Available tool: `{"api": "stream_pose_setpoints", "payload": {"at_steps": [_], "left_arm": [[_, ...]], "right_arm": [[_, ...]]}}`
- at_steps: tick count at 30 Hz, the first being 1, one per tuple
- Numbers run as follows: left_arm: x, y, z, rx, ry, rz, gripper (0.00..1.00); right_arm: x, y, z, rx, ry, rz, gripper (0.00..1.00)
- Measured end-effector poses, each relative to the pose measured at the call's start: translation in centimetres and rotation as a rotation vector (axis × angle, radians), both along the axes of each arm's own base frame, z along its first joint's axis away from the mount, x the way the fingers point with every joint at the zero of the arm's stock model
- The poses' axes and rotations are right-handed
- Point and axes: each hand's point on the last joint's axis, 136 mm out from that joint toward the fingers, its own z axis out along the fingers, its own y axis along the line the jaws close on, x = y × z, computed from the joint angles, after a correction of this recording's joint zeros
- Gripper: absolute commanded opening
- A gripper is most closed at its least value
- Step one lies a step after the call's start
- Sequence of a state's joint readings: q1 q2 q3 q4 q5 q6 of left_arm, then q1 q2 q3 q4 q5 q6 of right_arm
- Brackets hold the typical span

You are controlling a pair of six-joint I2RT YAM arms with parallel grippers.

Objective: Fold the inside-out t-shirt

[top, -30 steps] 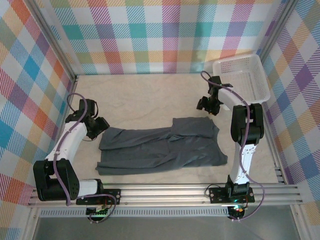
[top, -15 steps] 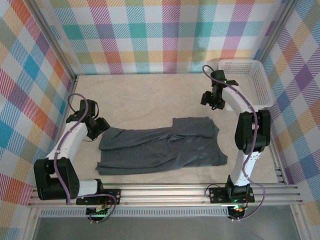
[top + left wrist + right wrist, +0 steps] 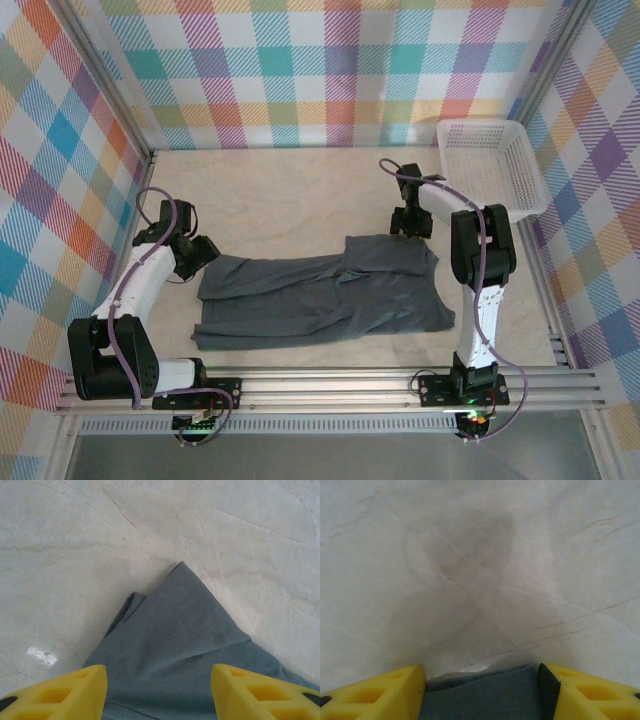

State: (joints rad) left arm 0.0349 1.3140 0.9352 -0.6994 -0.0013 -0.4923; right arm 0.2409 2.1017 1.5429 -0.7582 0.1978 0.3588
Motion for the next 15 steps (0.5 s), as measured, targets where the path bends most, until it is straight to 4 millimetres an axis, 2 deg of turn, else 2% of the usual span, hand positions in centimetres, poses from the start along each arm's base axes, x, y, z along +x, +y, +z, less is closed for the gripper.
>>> {"api": "stream_pose_setpoints", "payload": {"at_steps": [5,9,11,15], "left_arm": [[-0.3,0.0,-0.5,0.000,0.011,-0.001,0.57],[-0.3,0.0,-0.5,0.001,0.013,-0.003,0.57],[-0.3,0.0,-0.5,0.001,0.013,-0.004,0.57],[-0.3,0.0,-0.5,0.001,0.013,-0.004,0.57]], "right_arm": [[-0.1,0.4,0.0,0.025,0.006,0.002,0.22],[-0.2,0.6,0.1,0.031,0.012,0.007,0.13],[-0.3,0.6,0.5,0.032,0.013,0.009,0.02],[-0.3,1.0,3.2,0.062,-0.033,0.020,0.00]]}}
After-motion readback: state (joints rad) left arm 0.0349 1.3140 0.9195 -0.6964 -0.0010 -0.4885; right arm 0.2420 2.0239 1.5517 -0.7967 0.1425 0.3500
